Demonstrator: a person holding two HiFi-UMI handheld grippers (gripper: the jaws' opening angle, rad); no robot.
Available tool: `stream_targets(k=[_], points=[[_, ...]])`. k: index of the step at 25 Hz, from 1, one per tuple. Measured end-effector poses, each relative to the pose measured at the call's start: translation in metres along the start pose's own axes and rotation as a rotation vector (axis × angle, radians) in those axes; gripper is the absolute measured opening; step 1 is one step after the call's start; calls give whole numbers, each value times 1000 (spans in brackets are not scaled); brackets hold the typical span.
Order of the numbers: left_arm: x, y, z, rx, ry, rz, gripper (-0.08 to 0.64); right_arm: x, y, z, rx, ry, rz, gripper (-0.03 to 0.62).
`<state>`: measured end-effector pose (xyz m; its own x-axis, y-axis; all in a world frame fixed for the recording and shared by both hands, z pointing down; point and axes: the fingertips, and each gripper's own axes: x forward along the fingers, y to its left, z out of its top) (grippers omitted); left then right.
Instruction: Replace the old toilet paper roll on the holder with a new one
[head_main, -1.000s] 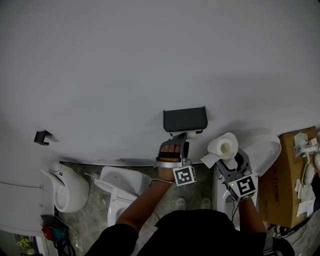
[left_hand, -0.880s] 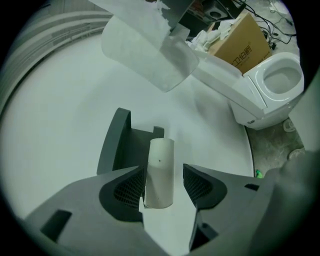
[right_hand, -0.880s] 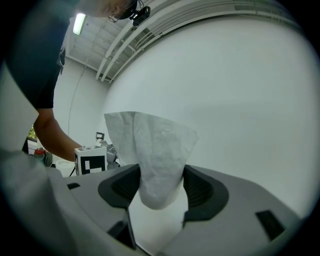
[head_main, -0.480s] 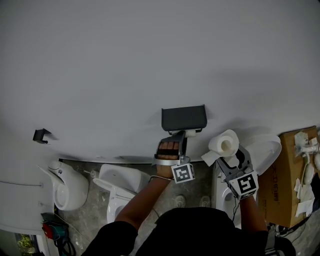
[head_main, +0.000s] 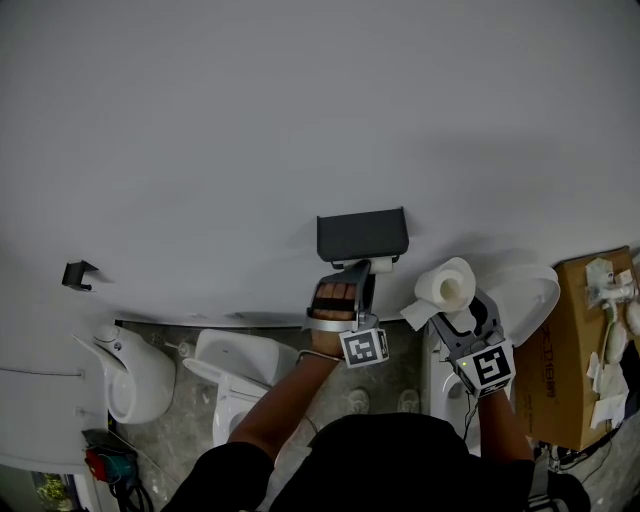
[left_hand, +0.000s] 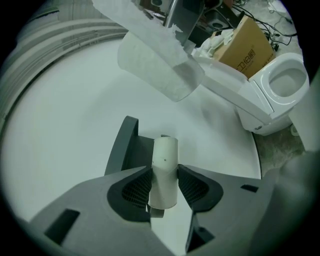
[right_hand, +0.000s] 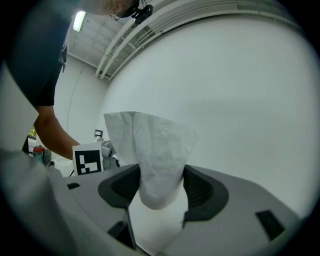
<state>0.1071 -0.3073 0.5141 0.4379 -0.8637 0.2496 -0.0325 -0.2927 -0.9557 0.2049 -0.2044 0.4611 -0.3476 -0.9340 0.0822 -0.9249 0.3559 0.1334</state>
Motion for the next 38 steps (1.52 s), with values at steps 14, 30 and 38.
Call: stream_targets(k=[14, 30, 38], points=[[14, -12, 53, 59, -62, -7, 161, -37, -36, -8, 8, -11, -78, 262], [30, -16, 119, 59, -201, -22, 161, -79, -68, -4, -10, 1, -214, 262], [16, 7, 138, -112, -279, -3, 161, -86, -67, -10, 2, 24, -250, 262]])
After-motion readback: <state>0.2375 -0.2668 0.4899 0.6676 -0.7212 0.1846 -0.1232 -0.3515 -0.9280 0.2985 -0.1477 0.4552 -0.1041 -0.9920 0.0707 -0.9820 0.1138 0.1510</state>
